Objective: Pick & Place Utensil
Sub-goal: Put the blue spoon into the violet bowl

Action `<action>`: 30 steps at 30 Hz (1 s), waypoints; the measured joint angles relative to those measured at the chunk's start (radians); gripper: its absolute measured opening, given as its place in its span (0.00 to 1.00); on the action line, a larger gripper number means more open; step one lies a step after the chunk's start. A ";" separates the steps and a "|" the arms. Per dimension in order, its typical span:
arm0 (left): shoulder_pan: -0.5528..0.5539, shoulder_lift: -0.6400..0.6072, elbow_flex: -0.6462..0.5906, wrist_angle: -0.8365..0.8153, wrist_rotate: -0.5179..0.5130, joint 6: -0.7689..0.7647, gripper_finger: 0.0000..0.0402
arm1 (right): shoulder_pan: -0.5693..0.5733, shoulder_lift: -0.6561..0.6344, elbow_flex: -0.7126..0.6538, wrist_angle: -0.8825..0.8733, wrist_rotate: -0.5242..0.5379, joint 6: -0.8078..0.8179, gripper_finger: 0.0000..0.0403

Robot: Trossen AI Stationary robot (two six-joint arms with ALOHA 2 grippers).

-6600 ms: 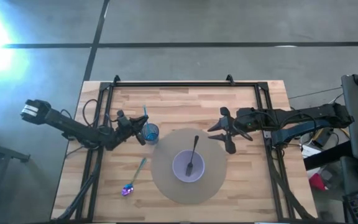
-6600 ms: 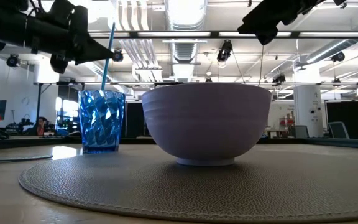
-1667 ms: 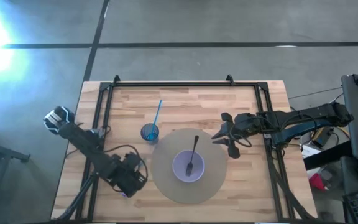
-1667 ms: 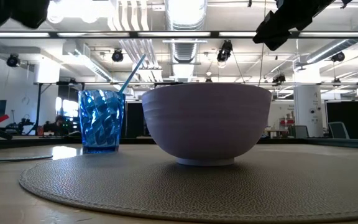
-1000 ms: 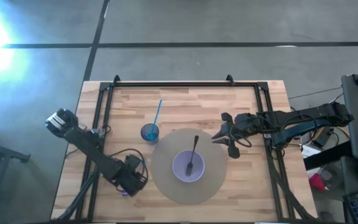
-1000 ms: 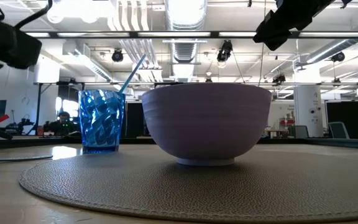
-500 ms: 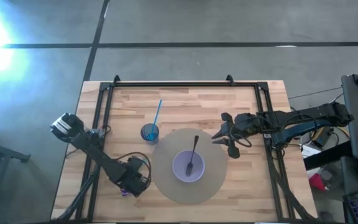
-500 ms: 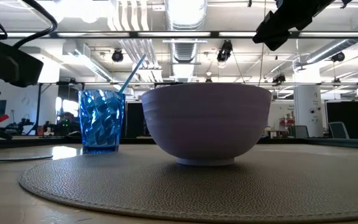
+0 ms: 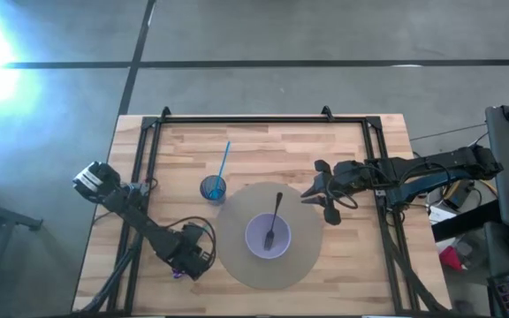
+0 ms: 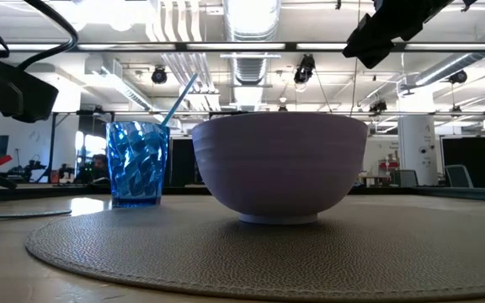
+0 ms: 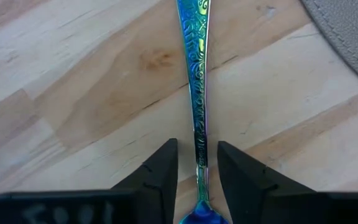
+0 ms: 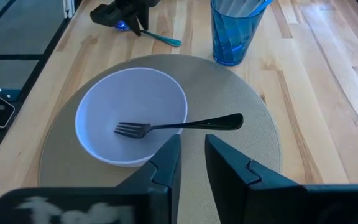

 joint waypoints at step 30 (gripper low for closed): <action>-0.001 -0.062 0.002 -0.026 -0.008 0.094 0.00 | 0.000 0.000 0.000 -0.001 0.000 -0.001 0.17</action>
